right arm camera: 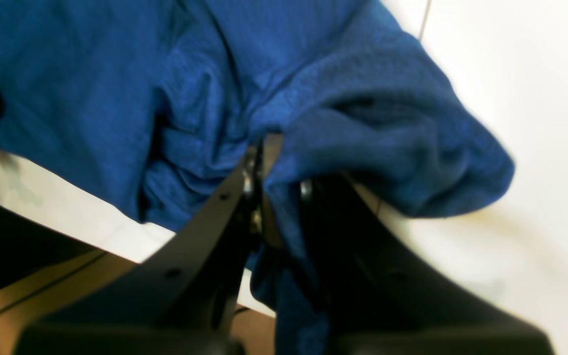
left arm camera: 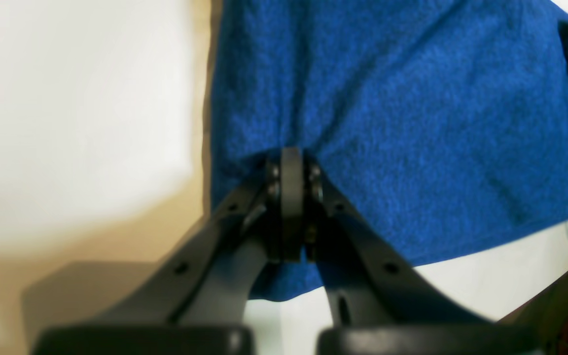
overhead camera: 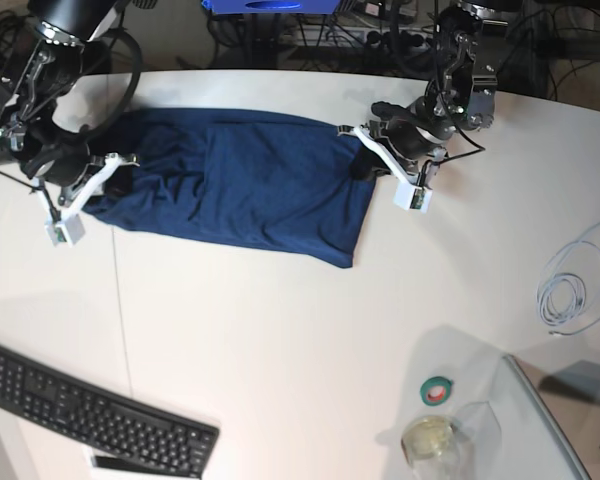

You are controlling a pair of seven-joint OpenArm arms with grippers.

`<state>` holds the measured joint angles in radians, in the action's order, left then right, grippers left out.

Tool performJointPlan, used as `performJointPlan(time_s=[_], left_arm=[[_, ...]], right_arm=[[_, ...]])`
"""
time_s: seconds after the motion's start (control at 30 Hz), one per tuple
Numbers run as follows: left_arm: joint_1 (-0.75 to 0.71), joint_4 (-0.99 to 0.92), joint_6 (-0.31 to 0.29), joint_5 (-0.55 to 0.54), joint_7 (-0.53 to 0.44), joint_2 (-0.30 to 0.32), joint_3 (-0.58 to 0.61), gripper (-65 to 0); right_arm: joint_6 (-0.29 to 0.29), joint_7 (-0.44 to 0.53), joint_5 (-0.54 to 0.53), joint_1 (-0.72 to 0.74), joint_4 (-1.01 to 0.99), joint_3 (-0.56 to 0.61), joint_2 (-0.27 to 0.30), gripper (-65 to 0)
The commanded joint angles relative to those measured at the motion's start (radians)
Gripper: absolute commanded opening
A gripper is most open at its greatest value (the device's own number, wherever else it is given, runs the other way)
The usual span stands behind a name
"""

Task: Layout the t-shirt on the table in an organized manner, then fold the t-shirt properly
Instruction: 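Fold the grasped end with the right gripper toward the left gripper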

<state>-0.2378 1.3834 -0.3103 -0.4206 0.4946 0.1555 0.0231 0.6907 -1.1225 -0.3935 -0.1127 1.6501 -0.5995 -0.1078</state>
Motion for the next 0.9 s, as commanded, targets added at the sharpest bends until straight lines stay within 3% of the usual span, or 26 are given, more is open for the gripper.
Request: performJointPlan(time_s=[0.0,0.23,0.33,0.47,0.67,0.87], left_arm=[[0.002,0.012,0.006,0.002,0.008,0.002,0.002,-65.0],[0.002,0.012,0.006,0.001,0.008,-0.001,0.002,-65.0],[0.001,0.012,0.004,-0.002,0.008,-0.003,0.002,-65.0],[0.002,0.018,0.004,-0.004,0.008,0.002,0.054,-65.0],[-0.002,0.057,0.006,-0.004,0.008,-0.001,0.123,-65.0],[-0.002,0.058,0.006,-0.004,0.008,0.002,0.119,-65.0]], right_arm=[[0.007,-0.009,-0.014,0.003,0.048,0.026,-0.007,-65.0],[0.007,-0.015,-0.028,-0.025,0.137,0.246,-0.033,-65.0],[0.007,0.017,-0.088,-0.032,0.134,0.324,-0.033,-65.0],[-0.093,0.057,-0.147,-0.041,0.132,0.418,-0.031,-65.0],[-0.193,0.147,-0.163,-0.041,0.106,0.524,-0.031,-65.0],[-0.219,0.23,-0.157,-0.035,-0.012,0.582,-0.026,-65.0]])
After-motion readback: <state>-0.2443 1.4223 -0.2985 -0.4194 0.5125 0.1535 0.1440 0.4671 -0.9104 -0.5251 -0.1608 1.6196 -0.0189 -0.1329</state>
